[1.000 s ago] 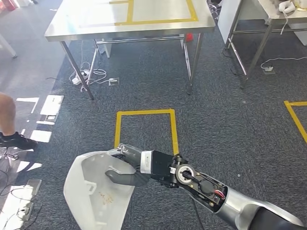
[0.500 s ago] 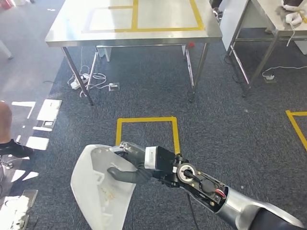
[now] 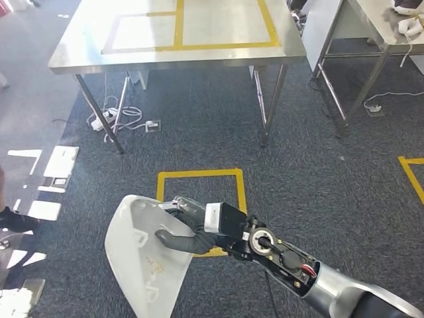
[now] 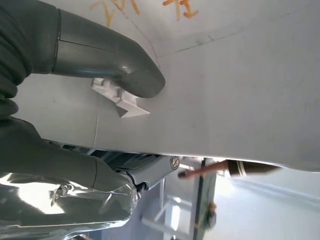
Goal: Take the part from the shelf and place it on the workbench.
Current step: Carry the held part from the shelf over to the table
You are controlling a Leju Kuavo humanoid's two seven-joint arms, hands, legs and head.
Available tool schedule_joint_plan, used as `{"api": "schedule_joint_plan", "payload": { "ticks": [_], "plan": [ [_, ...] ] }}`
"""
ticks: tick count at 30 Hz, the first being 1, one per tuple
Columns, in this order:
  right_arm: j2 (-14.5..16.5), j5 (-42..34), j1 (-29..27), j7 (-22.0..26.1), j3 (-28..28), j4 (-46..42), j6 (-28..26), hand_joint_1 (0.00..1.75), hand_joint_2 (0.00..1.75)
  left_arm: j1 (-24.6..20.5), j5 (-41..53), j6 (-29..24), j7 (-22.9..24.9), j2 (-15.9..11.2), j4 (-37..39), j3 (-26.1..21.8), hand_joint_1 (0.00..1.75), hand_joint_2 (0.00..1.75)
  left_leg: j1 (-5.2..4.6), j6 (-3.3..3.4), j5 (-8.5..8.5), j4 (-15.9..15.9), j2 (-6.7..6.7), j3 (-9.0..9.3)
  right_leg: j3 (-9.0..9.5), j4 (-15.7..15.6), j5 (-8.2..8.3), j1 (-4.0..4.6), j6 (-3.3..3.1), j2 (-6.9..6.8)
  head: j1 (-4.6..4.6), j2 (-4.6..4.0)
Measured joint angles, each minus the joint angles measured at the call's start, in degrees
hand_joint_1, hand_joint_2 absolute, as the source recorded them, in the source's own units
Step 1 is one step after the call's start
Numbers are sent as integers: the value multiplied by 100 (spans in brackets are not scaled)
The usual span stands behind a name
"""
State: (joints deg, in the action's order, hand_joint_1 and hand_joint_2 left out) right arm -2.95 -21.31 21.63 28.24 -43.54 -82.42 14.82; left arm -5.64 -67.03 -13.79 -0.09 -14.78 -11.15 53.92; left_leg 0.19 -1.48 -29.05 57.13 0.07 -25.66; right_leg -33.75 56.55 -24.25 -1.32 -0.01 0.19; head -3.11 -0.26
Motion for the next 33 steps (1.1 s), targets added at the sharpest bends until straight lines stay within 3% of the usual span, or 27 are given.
{"api": "schedule_joint_plan", "payload": {
  "ticks": [2, 3, 5, 6, 7, 8, 9, 10, 12, 14, 15, 16, 17, 18, 21, 22, 24, 26, 29, 30, 31, 32, 33],
  "plan": [
    [0, 0, 0, 1, 1, 0, 0, 175, 175, -1, 0, 0, -1, 1, 0, 0, 0, 175, 1, -1, 10, 21, -1, -13, 5, -1, -1, -1, -1, 1, 1, 0],
    [0, -4, -2, 3, 6, 0, -4, 175, 175, -2, 2, 2, -4, 8, 0, 0, 0, 175, 9, -19, 27, 316, -1, -226, 59, -34, -25, -2, -17, 7, 20, 0],
    [0, -14, -12, 8, 16, 0, -19, 175, 175, 4, 6, 5, -12, 23, 0, 0, 0, 175, 25, -56, -105, 912, 0, -893, 320, -123, -180, -5, -48, 57, 59, 0],
    [0, -22, -27, 7, 21, 2, -28, 175, 175, 20, 10, 7, -15, 9, 2, 0, 0, 175, 6, -22, 132, 826, -38, -1207, 555, -197, -380, -5, -34, 127, 88, 0],
    [0, -26, -40, 7, 22, 4, -33, 175, 175, 39, 12, 7, -15, -10, 4, 1, 0, 175, -21, 39, 349, 446, -75, -1305, 786, -232, -540, -4, 1, 198, 102, 0],
    [0, -31, -50, 9, 26, 5, -35, 175, 175, 54, 15, 6, -15, -28, 6, 1, 0, 175, -42, 121, 622, -13, -101, -1300, 993, -258, -676, -1, 47, 262, 113, 0],
    [-1, -35, -55, 8, 31, 2, -36, 175, 175, 60, 15, 6, -16, -46, 8, 2, 0, 175, -56, 192, 919, -344, -121, -1178, 1087, -253, -754, 6, 95, 284, 123, 0],
    [-1, -39, -46, 12, 41, -3, -38, 175, 175, 59, 15, 6, -16, -40, 9, 2, 0, 175, -48, 223, 881, -373, -103, -1088, 1099, -140, -752, 14, 119, 244, 117, 0],
    [-2, -46, -29, 14, 63, -13, -40, 175, 175, 48, 10, 7, -17, -30, 9, 2, 0, 175, -37, 266, 788, -401, -68, -898, 823, 429, -848, 31, 144, 125, 77, 0],
    [-2, -52, -46, 15, 79, -13, -42, 175, 175, 42, 2, 2, -18, -19, 9, 1, 0, 175, -43, 295, 647, -401, -37, -719, 330, 1188, -1182, 46, 151, 62, 37, 0],
    [-3, -54, -63, 15, 85, -13, -43, 175, 175, 41, -4, -5, -23, -13, 9, 1, 0, 175, -45, 298, 571, -400, -22, -616, 116, 1406, -1402, 52, 155, 57, 24, 0],
    [-4, -56, -76, 15, 92, -13, -45, 175, 175, 43, -8, -17, -31, -5, 9, 2, 0, 175, -45, 299, 488, -400, -5, -501, -29, 1447, -1563, 56, 161, 53, 13, 0],
    [-4, -57, -82, 16, 100, -13, -50, 175, 175, 43, -11, -32, -40, 3, 9, 2, 0, 175, -45, 295, 399, -400, 10, -376, -104, 1306, -1566, 58, 161, 42, -3, 0],
    [-5, -58, -83, 17, 106, -13, -55, 175, 175, 43, -11, -45, -48, 12, 9, 2, 0, 175, -45, 287, 304, -400, 27, -245, -135, 1030, -1351, 60, 151, 19, -21, 0],
    [-21, -67, -104, 20, 113, -6, -75, 175, 175, 47, 2, -61, -52, 29, 11, 2, 0, 175, -79, 228, 32, -339, 71, 13, -217, 182, -94, 89, 58, -134, -36, 0],
    [-26, -74, -112, 20, 115, -7, -82, 175, 175, 40, 3, -63, -52, 28, 12, 2, 0, 175, -91, 199, -31, -311, 89, 41, -237, 88, 129, 102, 19, -148, -23, 0],
    [-27, -94, -105, 24, 130, -27, -94, 175, 175, 21, 3, -67, -51, 16, 13, 2, 0, 175, -92, 141, -84, -246, 118, 39, -189, 76, 175, 101, -41, -67, -7, 0],
    [-25, -111, -86, 30, 152, -51, -99, 175, 175, 9, 2, -68, -50, 19, 13, 2, 0, 175, -70, 82, -149, 106, 86, -139, -131, 15, 173, 70, -72, 4, 5, 0],
    [-24, -116, -82, 31, 162, -66, -100, 175, 175, -11, 2, -68, -50, 38, 13, 2, 0, 175, -20, -16, -595, 1157, 37, -811, -75, -31, 133, 52, -107, 94, 40, 0],
    [-24, -116, -84, 30, 162, -66, -100, 175, 175, -11, 2, -68, -50, 45, 13, 2, 0, 175, -9, -32, -679, 1375, 36, -1007, -62, -31, 113, 52, -113, 132, 42, 0],
    [-24, -116, -86, 30, 162, -66, -100, 175, 175, -9, 2, -68, -50, 51, 13, 2, 0, 175, -2, -37, -636, 1410, 35, -1119, -43, -31, 95, 52, -115, 177, 46, 0],
    [-24, -116, -87, 29, 163, -66, -100, 175, 175, -6, 2, -68, -50, 54, 13, 2, 0, 175, 1, -27, -456, 1228, 27, -1126, -17, -32, 79, 53, -112, 226, 48, 0],
    [-24, -116, -86, 29, 163, -66, -100, 175, 175, -4, 2, -68, -50, 52, 13, 2, 0, 175, 1, -4, -171, 857, -4, -1031, 12, -34, 65, 53, -105, 273, 51, 0]
  ]
}}
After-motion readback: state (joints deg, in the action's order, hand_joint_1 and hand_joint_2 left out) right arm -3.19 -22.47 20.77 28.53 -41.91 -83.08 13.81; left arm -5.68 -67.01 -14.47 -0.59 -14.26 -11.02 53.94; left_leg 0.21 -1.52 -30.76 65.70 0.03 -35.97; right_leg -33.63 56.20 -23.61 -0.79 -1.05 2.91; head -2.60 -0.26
